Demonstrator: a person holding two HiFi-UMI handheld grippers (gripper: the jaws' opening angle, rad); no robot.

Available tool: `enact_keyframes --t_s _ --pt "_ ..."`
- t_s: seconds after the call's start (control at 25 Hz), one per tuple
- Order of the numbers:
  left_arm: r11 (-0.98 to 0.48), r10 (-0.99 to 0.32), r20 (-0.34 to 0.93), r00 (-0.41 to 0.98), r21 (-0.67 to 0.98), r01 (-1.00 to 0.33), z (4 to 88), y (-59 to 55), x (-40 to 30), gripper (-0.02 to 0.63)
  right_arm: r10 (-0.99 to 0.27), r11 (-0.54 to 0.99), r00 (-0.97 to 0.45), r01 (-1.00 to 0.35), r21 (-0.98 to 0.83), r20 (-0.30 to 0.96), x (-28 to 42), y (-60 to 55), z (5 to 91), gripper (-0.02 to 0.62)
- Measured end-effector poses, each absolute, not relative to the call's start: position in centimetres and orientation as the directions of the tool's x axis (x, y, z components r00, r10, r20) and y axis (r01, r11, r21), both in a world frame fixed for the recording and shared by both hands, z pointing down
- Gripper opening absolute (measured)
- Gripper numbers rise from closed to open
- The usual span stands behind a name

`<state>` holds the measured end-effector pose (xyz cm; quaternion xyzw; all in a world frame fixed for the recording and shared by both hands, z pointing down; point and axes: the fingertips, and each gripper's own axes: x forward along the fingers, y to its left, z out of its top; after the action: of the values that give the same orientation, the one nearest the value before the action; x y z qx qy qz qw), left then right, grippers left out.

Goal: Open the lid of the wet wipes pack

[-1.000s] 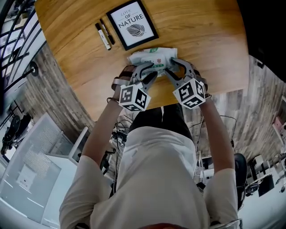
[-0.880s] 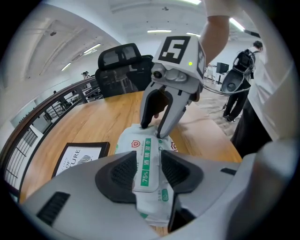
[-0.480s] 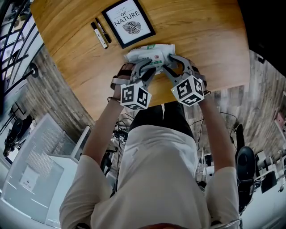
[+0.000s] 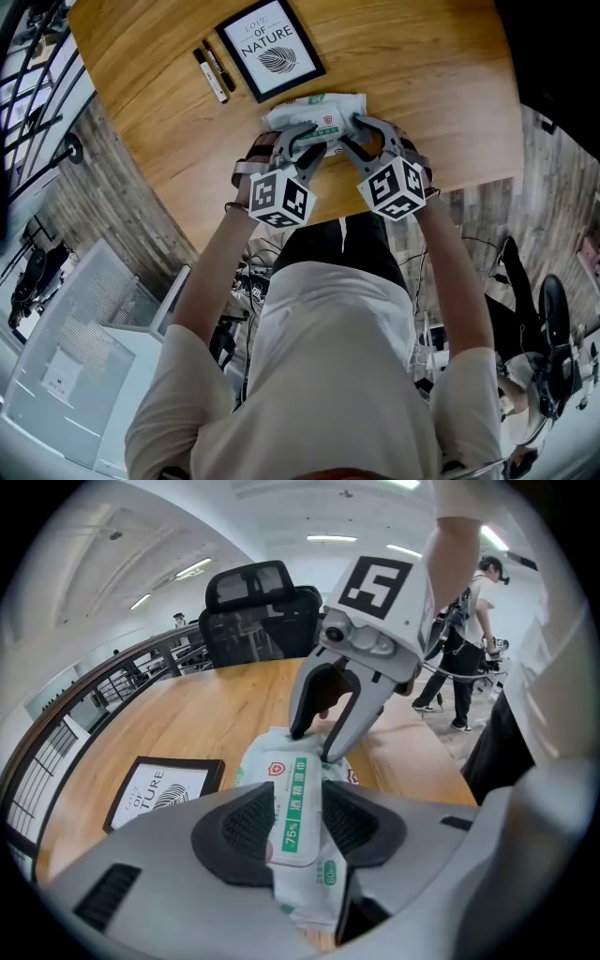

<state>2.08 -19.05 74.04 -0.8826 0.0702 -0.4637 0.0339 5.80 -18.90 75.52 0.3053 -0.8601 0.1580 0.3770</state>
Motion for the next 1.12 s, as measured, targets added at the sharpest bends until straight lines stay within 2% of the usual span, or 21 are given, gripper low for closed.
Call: enact_keyframes --t_s 0.6,0.72,0.8,1.12 --pt "-0.984 -0.160 0.774 0.612 -0.075 -0.163 70.5 -21.0 2.0 0.149 -0.395 0.761 -0.529 -0.647 -0.056 0.751 5.7 -18.9 75.7 0.175" --pt "-0.983 -0.181 0.769 0.613 -0.114 -0.147 69.6 -22.1 2.1 0.136 -0.395 0.758 -0.530 -0.650 -0.060 0.750 5.7 -18.9 75.7 0.175" --pt "-0.977 -0.214 0.768 0.603 -0.171 -0.128 69.4 -23.0 2.1 0.103 -0.398 0.755 -0.530 -0.653 -0.061 0.749 5.7 -18.9 75.7 0.175" --pt "-0.951 -0.308 0.771 0.557 -0.271 -0.151 69.5 -26.5 1.0 0.089 -0.412 0.742 -0.526 -0.668 -0.061 0.744 5.9 -19.0 75.5 0.175"
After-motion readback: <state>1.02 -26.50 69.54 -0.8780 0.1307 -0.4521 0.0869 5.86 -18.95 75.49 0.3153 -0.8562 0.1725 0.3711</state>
